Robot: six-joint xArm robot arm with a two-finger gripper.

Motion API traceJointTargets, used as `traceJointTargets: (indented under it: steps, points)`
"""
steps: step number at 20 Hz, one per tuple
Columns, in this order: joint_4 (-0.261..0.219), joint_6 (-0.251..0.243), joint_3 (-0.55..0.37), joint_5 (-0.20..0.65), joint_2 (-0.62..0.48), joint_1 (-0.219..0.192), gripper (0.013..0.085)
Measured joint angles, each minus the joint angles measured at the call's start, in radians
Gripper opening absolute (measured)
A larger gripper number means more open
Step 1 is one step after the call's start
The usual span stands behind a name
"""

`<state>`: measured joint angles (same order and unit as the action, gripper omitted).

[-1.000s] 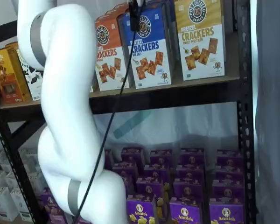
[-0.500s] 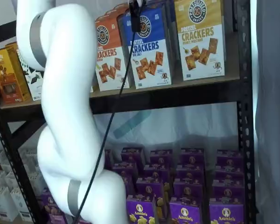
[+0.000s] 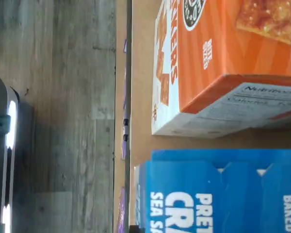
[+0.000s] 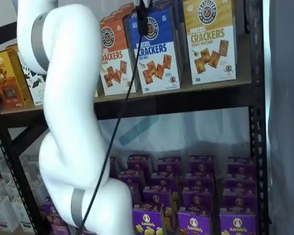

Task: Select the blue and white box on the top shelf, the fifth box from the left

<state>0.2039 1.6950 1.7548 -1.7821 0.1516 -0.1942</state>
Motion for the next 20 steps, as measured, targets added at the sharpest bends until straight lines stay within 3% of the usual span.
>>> traceJointTargets:
  steps: [5, 8, 20]
  points:
    - [0.003, -0.001, 0.0, -0.001, 0.001, 0.0, 0.069]
    - [0.005, -0.002, 0.0, -0.002, 0.003, 0.0, 0.061]
    - [-0.002, -0.013, -0.038, -0.012, 0.056, 0.011, 0.061]
